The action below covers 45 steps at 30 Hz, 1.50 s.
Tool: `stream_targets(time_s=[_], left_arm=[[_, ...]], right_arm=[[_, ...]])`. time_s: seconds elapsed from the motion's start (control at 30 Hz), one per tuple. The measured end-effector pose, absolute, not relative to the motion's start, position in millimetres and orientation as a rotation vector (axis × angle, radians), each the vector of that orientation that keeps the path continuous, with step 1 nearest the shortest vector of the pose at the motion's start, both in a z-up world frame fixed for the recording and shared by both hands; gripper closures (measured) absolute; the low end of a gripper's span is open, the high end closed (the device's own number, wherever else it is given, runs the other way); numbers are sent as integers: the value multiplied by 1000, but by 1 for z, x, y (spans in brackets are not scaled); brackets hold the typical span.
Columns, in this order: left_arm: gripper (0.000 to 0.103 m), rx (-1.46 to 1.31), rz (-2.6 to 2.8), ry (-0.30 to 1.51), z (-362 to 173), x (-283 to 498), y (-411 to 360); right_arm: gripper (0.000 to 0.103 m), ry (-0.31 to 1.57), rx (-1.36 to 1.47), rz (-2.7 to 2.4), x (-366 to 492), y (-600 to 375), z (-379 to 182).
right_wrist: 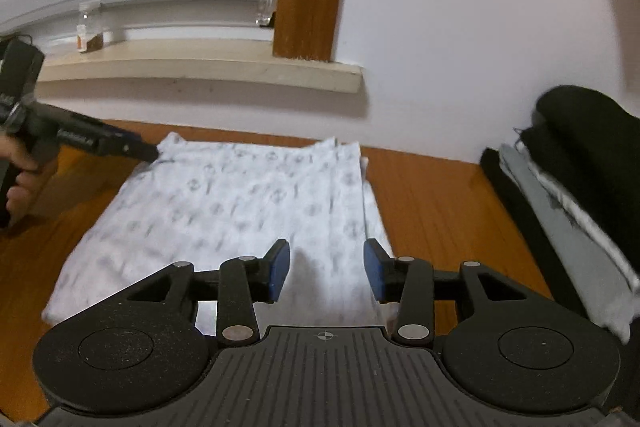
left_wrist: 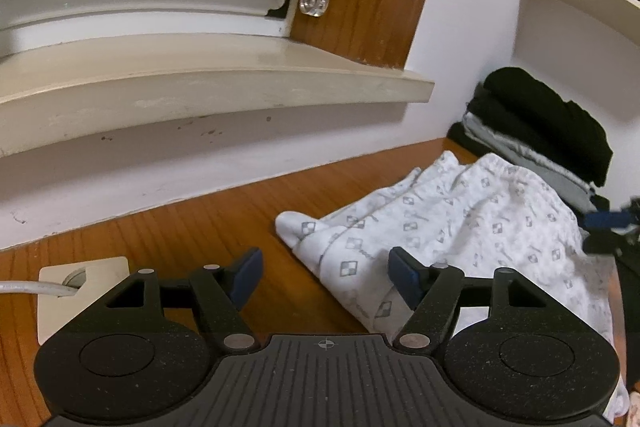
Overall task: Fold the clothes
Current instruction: 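Pinch the folded white garment edge with the right gripper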
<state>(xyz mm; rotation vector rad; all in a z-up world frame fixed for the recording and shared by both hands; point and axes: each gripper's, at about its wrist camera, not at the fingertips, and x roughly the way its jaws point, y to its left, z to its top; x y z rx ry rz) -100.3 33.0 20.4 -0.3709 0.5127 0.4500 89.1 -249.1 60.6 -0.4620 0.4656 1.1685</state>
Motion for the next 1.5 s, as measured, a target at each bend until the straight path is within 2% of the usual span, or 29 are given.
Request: stream_targets(time_s=[0.17, 0.3, 0.5, 0.57, 0.6, 0.67, 0.8, 0.9, 1.17, 1.27, 1.5], left_arm=[[30, -372, 453, 509, 21, -101, 33], [30, -374, 451, 496, 24, -104, 34], [30, -361, 428, 492, 27, -104, 30], [30, -357, 418, 493, 28, -104, 28], [30, -355, 413, 493, 28, -103, 27], [31, -338, 395, 498, 29, -101, 22], [33, -308, 366, 501, 31, -99, 14], [33, -304, 368, 514, 29, -96, 13], [33, -320, 391, 533, 23, -96, 19], [32, -316, 396, 541, 21, -95, 19], [32, -313, 393, 531, 24, -96, 18]], right_arm=[[61, 476, -527, 1145, 86, -261, 36], [55, 496, -494, 1119, 114, -267, 23], [55, 452, -570, 922, 161, -250, 23], [60, 437, -595, 857, 177, -244, 23], [72, 429, -606, 824, 185, -242, 23], [73, 414, -629, 758, 200, -236, 23], [72, 390, -488, 853, 181, -260, 49], [66, 388, -430, 950, 152, -266, 61], [59, 411, -455, 1245, 54, -237, 66], [59, 435, -467, 1287, 34, -226, 66], [51, 438, -518, 1328, 0, -223, 61]])
